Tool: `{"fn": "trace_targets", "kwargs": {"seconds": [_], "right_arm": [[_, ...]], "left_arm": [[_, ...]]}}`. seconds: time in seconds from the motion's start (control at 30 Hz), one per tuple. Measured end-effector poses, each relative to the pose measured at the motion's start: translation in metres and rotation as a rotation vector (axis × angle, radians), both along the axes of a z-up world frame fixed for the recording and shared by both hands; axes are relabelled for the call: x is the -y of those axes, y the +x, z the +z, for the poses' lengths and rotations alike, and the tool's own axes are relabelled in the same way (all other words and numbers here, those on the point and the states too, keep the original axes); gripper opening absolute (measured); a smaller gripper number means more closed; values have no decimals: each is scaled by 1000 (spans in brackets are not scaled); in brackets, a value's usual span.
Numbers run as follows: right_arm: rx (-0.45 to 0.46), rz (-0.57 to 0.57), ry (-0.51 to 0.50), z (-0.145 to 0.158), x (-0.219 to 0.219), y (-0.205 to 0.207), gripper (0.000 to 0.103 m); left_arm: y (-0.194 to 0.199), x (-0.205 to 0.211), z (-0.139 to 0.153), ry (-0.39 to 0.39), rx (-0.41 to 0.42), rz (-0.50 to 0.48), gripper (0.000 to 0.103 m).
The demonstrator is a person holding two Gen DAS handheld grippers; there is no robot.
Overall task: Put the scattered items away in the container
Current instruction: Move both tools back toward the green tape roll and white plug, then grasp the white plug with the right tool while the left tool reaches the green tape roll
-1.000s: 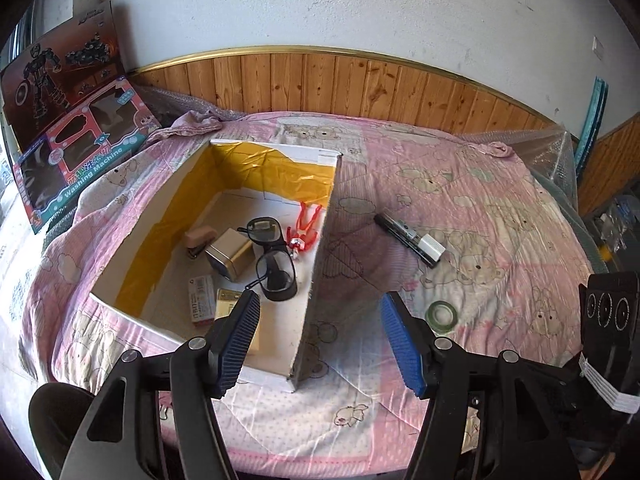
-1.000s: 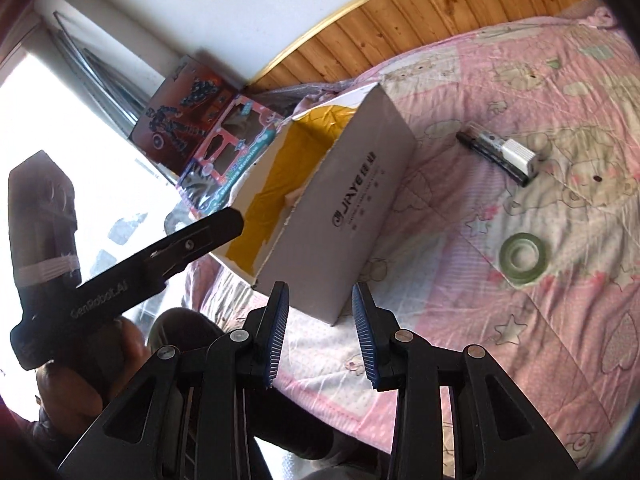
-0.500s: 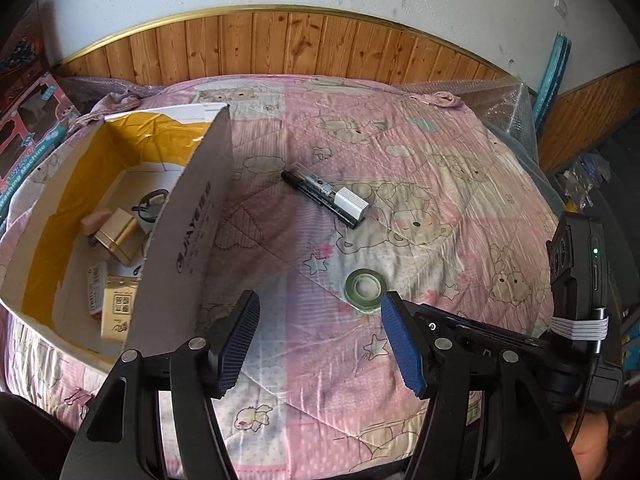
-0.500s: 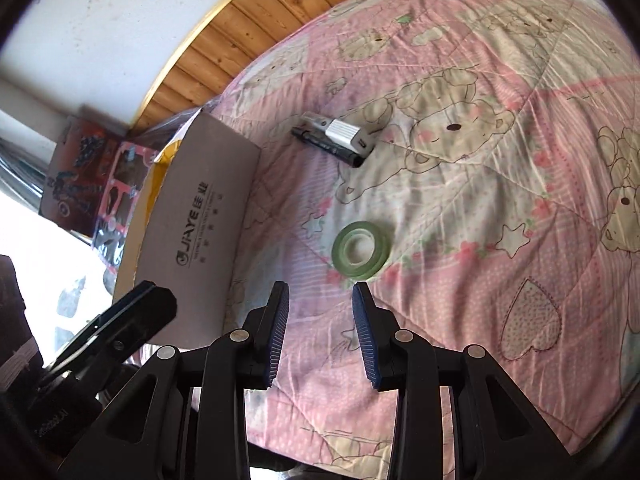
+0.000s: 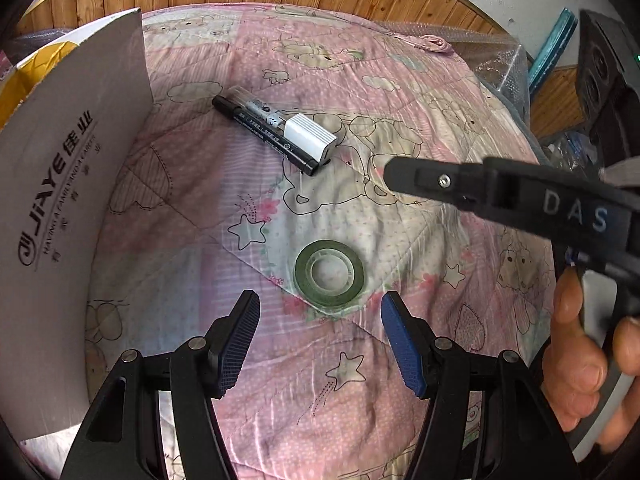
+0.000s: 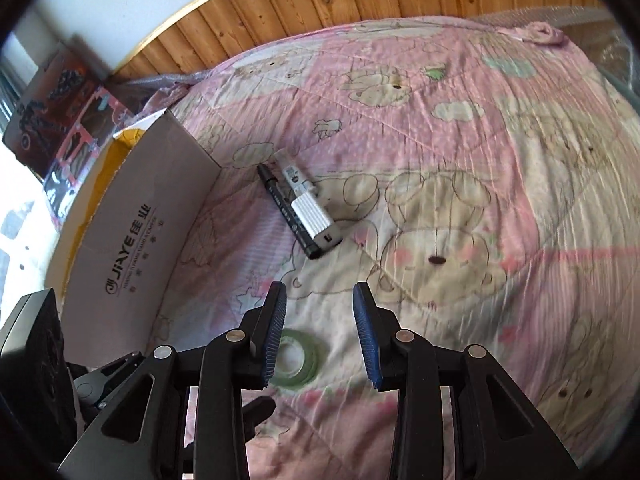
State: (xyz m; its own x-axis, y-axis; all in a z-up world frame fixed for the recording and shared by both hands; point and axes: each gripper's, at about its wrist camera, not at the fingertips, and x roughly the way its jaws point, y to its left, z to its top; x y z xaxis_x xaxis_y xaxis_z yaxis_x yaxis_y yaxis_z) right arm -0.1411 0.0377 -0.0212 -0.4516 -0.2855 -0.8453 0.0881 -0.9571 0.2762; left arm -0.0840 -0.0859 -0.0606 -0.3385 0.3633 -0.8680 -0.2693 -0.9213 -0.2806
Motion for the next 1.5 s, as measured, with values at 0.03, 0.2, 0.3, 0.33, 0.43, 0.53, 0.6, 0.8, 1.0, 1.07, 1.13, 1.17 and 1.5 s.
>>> {"fn": "trace_targets", "kwargs": {"seconds": [0.03,0.2,0.3,0.33,0.43,0.53,0.6,0.8,1.0,1.07,1.13,1.17,1.5], "right_arm": [[-2,34,34,-2,4,-10,37],[-10,179,128,-25,25,-54,37],[-4,213,129,-46,30,-73,37],[13,209,102,-54,29,-76,34],[32,175,53,-55,21,-79,22],[26,159,67,-43,17,-70,22],[24,136,42,-34,10,-62,22],[55,67,-21,-28,-7,-48,22],[38,19,-48,-20,-12,-33,22],[31,7,-56,-17,-15,-26,22],[34,-5,-66,-17,-17,-18,22],[37,-11,-73,-18,-18,-15,22],[33,-36,-103,-16,-20,9,22]], "left_arm": [[-3,-1,-3,5,-1,2,64],[-13,-7,-18,19,9,0,64],[-15,-10,-28,21,14,2,64],[-15,-10,-29,22,0,2,64],[-17,-10,-29,36,-36,1,64],[-18,-11,-29,43,-54,-13,48],[-17,-10,-28,45,-53,-8,48],[-5,-16,-27,11,-66,-20,59],[2,-28,-26,-124,-134,-58,49],[4,-23,-24,-112,-128,-44,49],[7,-20,-18,-109,-134,-39,49],[9,-19,-15,-107,-136,-40,49],[31,-21,8,-103,-153,-14,49]]}}
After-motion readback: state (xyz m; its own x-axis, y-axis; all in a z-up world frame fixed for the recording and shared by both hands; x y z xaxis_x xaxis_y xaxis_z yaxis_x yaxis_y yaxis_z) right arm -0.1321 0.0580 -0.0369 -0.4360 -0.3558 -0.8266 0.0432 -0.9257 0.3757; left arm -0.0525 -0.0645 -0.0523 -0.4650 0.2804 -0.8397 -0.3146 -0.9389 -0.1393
